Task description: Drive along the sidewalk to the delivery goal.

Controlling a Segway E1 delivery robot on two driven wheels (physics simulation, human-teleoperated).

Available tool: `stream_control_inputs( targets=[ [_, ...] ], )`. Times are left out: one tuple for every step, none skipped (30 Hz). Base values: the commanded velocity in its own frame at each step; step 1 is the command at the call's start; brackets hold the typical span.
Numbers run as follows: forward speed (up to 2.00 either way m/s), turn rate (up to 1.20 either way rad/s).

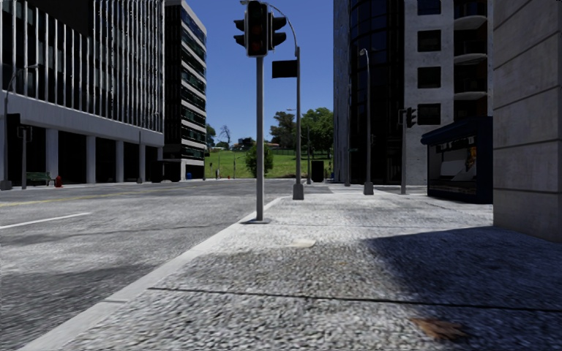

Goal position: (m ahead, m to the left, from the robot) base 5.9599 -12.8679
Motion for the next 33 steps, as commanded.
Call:
stream_control_inputs(
  targets=[
    [2.0, 0.0],
    [2.0, 0.0],
    [1.96, 0.0],
    [1.86, -0.14],
    [1.77, -0.24],
    [1.77, -0.24],
    [1.65, -0.27],
    [1.57, -0.3],
    [1.55, -0.33],
    [1.55, -0.33],
    [1.55, -0.36],
    [1.55, -0.37],
    [1.55, -0.37],
    [1.55, -0.37],
    [1.55, -0.37],
    [1.55, -0.37],
    [1.55, -0.37],
    [1.55, -0.37],
    [1.54, -0.37],
    [1.54, -0.37],
    [1.54, -0.37],
    [1.54, -0.37],
    [1.54, -0.37],
    [1.54, -0.37],
    [1.54, -0.37],
    [1.54, -0.37],
    [1.54, -0.35],
    [1.54, -0.32],
    [1.54, -0.32],
    [1.54, -0.31],
    [1.54, -0.31],
    [1.54, -0.31],
    [1.54, -0.31]
  ],
)
